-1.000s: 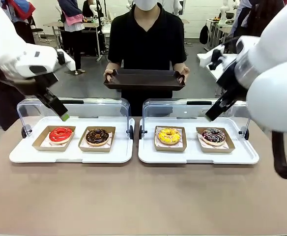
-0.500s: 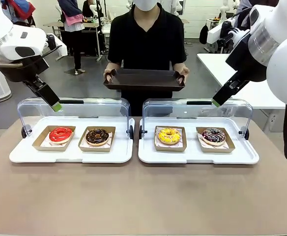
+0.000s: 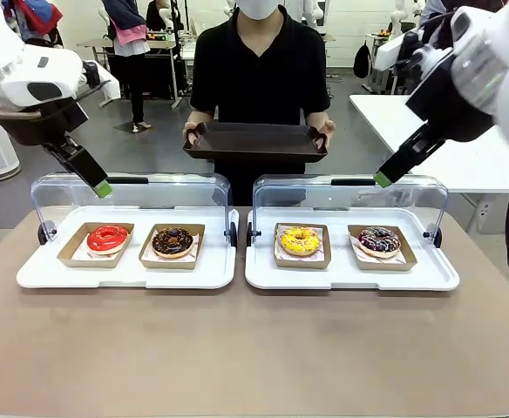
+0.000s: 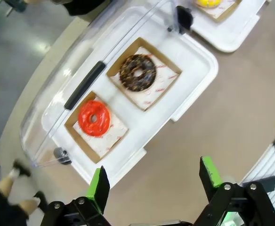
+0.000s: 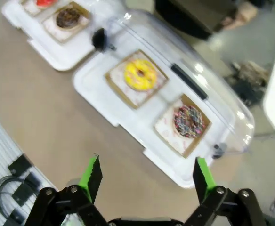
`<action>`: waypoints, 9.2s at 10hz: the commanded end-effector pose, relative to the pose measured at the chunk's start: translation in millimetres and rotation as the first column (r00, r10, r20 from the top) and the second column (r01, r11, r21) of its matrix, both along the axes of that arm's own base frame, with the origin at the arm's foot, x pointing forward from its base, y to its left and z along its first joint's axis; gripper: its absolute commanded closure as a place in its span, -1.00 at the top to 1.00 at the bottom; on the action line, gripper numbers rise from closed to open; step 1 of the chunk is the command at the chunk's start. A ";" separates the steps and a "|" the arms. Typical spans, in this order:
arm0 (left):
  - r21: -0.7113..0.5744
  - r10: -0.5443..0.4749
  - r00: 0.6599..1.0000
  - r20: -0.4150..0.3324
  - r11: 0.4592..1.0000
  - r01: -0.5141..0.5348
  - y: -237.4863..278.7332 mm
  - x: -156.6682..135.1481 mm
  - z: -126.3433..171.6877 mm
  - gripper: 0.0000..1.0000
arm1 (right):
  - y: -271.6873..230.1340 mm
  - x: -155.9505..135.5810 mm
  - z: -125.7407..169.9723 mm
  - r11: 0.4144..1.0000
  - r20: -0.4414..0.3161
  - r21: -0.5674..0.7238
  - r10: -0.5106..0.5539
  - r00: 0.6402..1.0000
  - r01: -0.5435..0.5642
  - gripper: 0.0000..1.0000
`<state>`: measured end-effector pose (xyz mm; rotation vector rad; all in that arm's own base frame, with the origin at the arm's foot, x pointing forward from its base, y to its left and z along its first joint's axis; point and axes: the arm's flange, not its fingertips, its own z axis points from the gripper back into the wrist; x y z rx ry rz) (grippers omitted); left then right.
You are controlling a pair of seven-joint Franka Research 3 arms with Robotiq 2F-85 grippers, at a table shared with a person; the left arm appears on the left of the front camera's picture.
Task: Provide the desired donut to the person.
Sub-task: Pick up and lift the Paper togo box containing the Donut pointed at by the person.
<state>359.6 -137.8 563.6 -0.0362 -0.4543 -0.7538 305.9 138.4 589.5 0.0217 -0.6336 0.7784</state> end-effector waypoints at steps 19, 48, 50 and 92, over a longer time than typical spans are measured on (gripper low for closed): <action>-0.500 -0.474 0.841 0.262 0.678 0.539 206.8 -11.1 24.3 1.00 | -248.3 11.7 -0.9 0.685 0.120 0.591 0.448 0.886 -0.426 1.00; -0.509 -0.426 0.865 0.266 0.700 0.501 223.7 -18.3 29.9 1.00 | -254.3 5.9 1.4 0.711 0.094 0.579 0.428 0.899 -0.399 1.00; -0.509 -0.426 0.865 0.266 0.700 0.501 223.7 -18.3 29.9 1.00 | -254.3 5.9 1.4 0.711 0.094 0.579 0.428 0.899 -0.399 1.00; -0.509 -0.426 0.865 0.266 0.700 0.501 223.7 -18.3 29.9 1.00 | 92.8 107.2 -178.5 0.711 -0.402 -0.208 0.564 0.721 -0.672 1.00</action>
